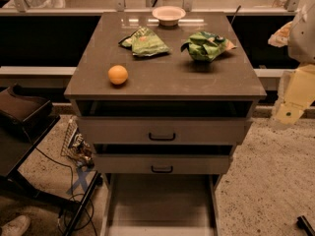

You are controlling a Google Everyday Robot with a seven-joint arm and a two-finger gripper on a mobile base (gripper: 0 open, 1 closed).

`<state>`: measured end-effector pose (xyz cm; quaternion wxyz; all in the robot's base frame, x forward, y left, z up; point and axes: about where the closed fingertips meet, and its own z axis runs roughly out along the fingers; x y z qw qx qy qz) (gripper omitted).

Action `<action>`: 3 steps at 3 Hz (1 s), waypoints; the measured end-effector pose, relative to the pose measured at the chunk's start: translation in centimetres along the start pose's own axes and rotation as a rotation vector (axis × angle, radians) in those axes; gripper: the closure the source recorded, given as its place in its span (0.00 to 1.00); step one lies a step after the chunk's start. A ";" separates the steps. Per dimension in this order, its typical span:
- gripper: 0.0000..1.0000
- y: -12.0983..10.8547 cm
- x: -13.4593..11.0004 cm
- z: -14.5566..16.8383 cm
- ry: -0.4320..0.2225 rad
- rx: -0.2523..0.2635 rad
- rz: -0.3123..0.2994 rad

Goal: Place orange into bottom drawer

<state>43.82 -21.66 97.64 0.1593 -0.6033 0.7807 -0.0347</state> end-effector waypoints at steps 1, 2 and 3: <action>0.00 0.0 0.0 0.0 0.000 0.000 0.000; 0.00 -1.7 -2.2 0.1 -0.105 0.033 0.013; 0.00 -4.1 -5.2 0.7 -0.290 0.068 0.069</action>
Offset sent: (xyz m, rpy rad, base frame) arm 0.0621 0.0475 0.0237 0.2849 -0.1563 0.0216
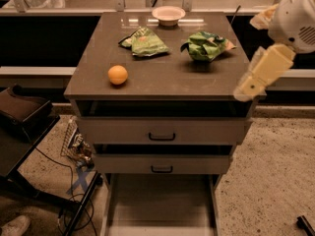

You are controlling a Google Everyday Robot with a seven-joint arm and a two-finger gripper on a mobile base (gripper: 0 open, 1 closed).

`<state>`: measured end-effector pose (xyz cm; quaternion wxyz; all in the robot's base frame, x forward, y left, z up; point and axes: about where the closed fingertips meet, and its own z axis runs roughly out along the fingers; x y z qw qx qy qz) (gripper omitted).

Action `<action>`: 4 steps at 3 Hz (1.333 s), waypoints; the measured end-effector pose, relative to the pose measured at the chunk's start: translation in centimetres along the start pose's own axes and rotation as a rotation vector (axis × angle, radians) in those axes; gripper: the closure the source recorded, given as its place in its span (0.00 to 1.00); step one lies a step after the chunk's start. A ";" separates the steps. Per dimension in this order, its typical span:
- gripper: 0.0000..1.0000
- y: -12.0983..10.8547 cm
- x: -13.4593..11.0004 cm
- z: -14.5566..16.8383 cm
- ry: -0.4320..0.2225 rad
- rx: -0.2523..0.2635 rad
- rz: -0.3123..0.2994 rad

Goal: Place orange into bottom drawer

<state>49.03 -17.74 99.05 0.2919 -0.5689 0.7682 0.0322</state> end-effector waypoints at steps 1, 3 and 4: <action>0.00 -1.7 -4.0 2.0 -0.235 0.029 0.048; 0.00 -2.0 -10.4 3.3 -0.530 0.054 0.073; 0.00 -2.0 -10.3 3.3 -0.526 0.052 0.076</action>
Offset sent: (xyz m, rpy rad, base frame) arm 0.0622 0.1257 0.0092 0.7065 -0.2588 0.1093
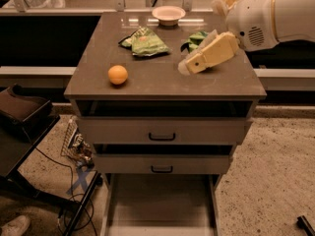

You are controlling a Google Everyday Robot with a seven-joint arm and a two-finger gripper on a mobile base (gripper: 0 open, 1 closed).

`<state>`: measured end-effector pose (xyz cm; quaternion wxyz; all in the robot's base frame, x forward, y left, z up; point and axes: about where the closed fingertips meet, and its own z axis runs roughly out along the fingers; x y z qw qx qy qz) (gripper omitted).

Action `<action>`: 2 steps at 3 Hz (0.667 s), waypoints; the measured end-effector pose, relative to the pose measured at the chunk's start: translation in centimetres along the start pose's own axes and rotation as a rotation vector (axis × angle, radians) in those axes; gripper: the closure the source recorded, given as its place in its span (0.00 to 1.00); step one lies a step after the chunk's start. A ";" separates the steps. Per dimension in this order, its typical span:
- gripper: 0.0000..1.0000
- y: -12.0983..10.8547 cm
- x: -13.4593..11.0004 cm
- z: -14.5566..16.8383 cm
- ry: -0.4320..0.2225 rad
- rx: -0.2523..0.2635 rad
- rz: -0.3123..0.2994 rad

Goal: Place orange into bottom drawer

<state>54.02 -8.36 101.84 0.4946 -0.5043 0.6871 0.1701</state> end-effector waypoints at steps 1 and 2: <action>0.00 -0.1 0.2 4.1 -0.035 -0.036 0.011; 0.00 -0.1 1.5 10.6 -0.080 -0.078 0.048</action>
Offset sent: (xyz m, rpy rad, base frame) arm 0.0998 0.1130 -0.1115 0.1696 0.0749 0.0869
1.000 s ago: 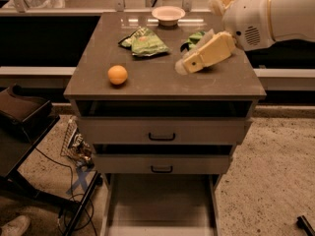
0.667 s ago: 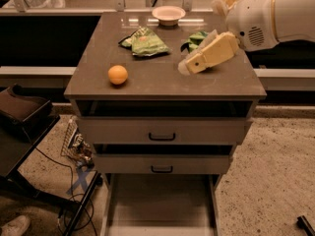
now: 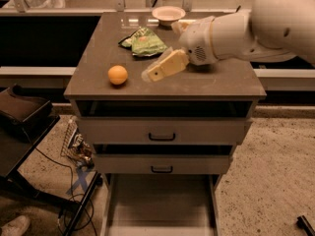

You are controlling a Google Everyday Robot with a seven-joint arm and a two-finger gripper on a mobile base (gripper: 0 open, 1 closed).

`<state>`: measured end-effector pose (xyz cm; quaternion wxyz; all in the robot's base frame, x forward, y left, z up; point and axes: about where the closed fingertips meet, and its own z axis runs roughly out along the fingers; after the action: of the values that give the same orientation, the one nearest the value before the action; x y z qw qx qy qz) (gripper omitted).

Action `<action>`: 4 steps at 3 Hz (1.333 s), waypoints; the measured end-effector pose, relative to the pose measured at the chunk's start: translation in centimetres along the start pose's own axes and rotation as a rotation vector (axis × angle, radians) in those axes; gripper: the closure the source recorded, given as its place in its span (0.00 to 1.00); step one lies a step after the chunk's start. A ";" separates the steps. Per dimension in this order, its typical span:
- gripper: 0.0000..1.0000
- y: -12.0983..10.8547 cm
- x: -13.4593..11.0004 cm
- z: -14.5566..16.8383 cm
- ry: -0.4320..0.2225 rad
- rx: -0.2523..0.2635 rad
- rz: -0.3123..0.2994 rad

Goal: Place orange into bottom drawer

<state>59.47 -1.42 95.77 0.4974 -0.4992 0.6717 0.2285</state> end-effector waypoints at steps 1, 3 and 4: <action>0.00 -0.9 2.6 6.0 -0.021 -0.021 0.024; 0.00 -1.8 5.0 13.8 -0.080 -0.054 0.047; 0.00 -2.0 4.6 16.5 -0.110 -0.080 0.041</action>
Offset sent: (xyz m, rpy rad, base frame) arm 0.0933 0.0853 -0.1191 0.1140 0.0328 0.0263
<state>68.47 9.03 85.41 0.5085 -0.4913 0.6439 0.2923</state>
